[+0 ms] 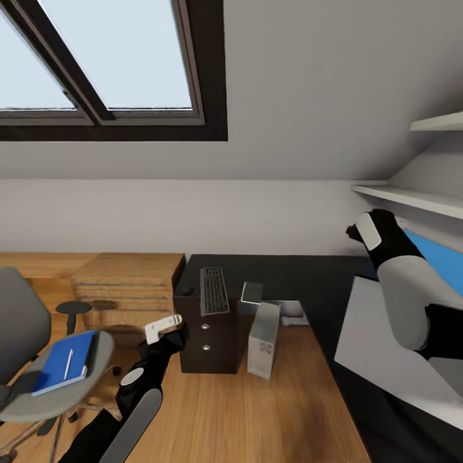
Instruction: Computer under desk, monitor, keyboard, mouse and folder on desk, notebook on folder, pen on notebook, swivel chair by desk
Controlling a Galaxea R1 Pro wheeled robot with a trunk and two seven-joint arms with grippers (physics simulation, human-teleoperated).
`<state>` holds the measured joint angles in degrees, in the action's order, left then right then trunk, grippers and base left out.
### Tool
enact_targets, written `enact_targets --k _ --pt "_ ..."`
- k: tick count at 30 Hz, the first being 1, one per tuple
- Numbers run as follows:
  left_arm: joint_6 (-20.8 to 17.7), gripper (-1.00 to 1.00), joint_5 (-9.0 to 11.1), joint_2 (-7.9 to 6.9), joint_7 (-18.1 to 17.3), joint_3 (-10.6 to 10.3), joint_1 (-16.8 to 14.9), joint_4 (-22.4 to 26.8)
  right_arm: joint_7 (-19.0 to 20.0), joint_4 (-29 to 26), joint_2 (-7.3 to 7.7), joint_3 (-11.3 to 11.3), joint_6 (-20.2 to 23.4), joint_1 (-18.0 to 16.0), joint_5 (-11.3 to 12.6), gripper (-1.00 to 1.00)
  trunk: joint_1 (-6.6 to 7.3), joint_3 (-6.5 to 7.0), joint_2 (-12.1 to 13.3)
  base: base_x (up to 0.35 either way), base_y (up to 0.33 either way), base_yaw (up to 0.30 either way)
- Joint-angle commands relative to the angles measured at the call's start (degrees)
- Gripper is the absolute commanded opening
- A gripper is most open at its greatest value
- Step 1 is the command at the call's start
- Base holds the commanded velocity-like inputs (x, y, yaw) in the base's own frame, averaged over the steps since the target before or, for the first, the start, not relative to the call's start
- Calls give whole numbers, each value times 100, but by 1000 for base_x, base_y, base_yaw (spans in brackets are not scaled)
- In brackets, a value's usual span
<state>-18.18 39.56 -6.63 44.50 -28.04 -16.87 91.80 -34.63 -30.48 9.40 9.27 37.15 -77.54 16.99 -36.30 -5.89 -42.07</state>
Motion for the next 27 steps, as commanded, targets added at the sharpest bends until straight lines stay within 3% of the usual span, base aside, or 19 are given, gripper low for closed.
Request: enact_targets --k 1,8,20,27 --pt "-19 100 26 -5 47 -18 -9 11 -44 -6 7 -5 -1 -1 60 100 -2 -10 -9 0 0 -223" --pt "-19 100 26 -5 67 -43 -9 21 -35 -2 21 -11 -71 241 46 100 -2 -10 -9 0 0 -229" --pt "-19 100 39 -5 68 -52 -9 16 -23 5 26 -13 -85 294 33 100 -2 -10 -9 0 0 -133" --pt "-19 100 51 -5 68 -53 -9 13 -1 164 4 -27 -326 448 46 100 -2 -10 -9 0 0 -142"
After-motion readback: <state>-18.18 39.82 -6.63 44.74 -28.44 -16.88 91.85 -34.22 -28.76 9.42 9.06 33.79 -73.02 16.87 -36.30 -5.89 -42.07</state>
